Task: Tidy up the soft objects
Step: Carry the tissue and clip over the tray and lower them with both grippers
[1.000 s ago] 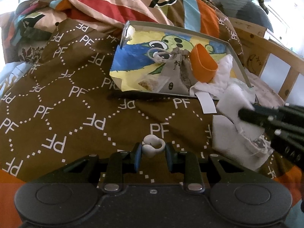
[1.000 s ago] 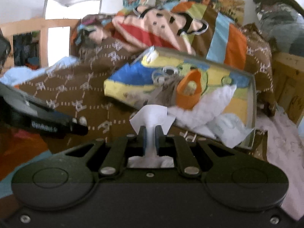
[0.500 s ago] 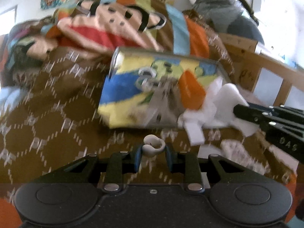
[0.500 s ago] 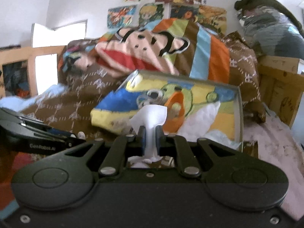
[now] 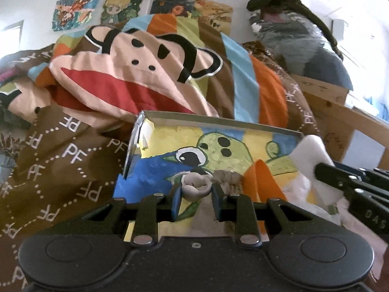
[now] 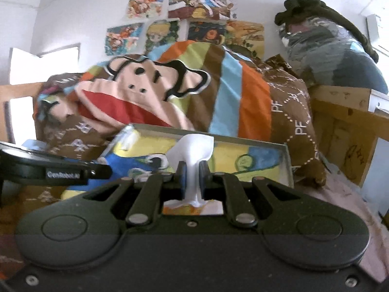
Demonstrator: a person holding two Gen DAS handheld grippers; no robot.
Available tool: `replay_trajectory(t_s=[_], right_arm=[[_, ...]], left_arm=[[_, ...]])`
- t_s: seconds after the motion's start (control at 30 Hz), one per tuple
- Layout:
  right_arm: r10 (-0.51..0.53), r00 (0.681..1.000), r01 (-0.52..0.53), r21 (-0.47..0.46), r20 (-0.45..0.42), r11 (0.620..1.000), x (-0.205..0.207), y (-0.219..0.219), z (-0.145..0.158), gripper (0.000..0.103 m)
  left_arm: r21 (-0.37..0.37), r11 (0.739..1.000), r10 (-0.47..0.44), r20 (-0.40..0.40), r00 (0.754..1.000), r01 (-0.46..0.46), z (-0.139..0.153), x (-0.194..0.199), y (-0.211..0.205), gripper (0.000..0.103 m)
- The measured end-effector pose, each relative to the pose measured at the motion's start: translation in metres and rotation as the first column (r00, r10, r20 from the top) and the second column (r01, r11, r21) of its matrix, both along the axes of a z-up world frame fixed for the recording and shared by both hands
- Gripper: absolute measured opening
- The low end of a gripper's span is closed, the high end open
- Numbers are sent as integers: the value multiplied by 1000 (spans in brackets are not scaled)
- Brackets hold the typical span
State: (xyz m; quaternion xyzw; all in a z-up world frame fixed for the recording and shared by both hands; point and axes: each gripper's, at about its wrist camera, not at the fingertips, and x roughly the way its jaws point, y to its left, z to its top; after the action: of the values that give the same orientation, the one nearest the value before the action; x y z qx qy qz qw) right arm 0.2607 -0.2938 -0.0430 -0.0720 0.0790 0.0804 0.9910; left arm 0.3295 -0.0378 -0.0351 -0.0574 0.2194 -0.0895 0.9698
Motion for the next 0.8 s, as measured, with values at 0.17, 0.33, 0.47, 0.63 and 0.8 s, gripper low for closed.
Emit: replay_trajectory(t_s=[0.17, 0.33, 0.47, 0.63, 0.8], right_arm=[[-56, 998, 57, 22, -34, 998, 35, -19, -11, 6], [-76, 994, 78, 24, -81, 997, 51, -35, -32, 6], [-78, 992, 80, 10, -95, 997, 66, -34, -42, 6], [-71, 992, 70, -12, -101, 997, 75, -22, -48, 5], [-69, 991, 65, -40, -114, 997, 74, -9, -51, 5]], left_arm=[[-15, 1000, 6, -37, 999, -7, -17, 27, -7, 28], [-8, 1000, -4, -79, 997, 3, -32, 41, -12, 28], [9, 1000, -8, -83, 996, 9, -37, 43, -12, 28], [14, 1000, -10, -90, 996, 12, -39, 45, -10, 28], [15, 1000, -12, -104, 995, 14, -41, 48, -11, 28]])
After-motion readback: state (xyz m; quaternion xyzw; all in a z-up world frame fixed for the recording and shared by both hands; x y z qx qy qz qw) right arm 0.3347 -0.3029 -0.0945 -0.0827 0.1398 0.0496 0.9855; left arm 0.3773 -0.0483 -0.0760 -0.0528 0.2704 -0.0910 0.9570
